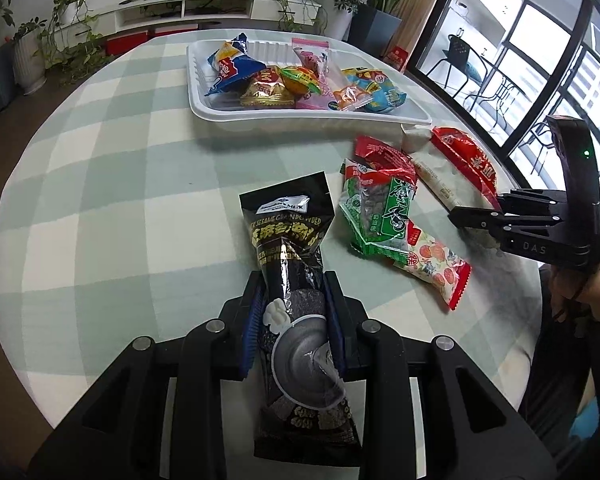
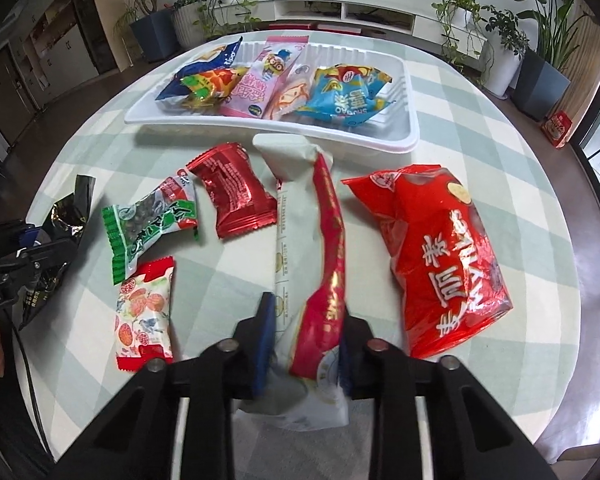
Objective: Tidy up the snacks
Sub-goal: 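Grasp the long white-red packet with the right tool while the left tool holds the black packet, then lift and carry both held packets over the white tray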
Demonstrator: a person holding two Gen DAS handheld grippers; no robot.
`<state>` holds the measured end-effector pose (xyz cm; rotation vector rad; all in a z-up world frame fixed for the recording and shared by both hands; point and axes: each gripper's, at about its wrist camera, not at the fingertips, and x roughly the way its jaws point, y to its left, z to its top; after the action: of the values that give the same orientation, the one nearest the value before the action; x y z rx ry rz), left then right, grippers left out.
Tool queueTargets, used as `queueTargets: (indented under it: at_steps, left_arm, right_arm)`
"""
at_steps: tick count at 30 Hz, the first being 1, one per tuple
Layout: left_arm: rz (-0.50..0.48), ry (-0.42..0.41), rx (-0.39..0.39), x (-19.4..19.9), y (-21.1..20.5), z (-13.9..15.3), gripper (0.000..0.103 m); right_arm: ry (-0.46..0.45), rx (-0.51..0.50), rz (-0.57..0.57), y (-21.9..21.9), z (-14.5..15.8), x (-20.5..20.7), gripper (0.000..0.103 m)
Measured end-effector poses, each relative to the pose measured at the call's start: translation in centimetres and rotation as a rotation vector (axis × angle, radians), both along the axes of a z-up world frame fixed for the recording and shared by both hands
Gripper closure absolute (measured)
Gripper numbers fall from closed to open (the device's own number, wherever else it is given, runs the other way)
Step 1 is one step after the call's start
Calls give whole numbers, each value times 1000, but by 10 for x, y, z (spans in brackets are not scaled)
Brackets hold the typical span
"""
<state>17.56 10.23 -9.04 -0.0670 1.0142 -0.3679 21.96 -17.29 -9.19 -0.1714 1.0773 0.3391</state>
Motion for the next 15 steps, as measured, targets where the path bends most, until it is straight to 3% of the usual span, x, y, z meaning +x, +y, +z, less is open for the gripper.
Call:
queueTargets:
  at_steps: [9, 15]
  left_arm:
    - [2, -3, -29, -1, 4, 1, 76]
    - [8, -6, -81, -4, 8, 4, 76]
  right_arm:
    - [-5, 143, -53, -15, 12, -19, 77]
    - [-14, 329, -94, -36, 32, -40, 77]
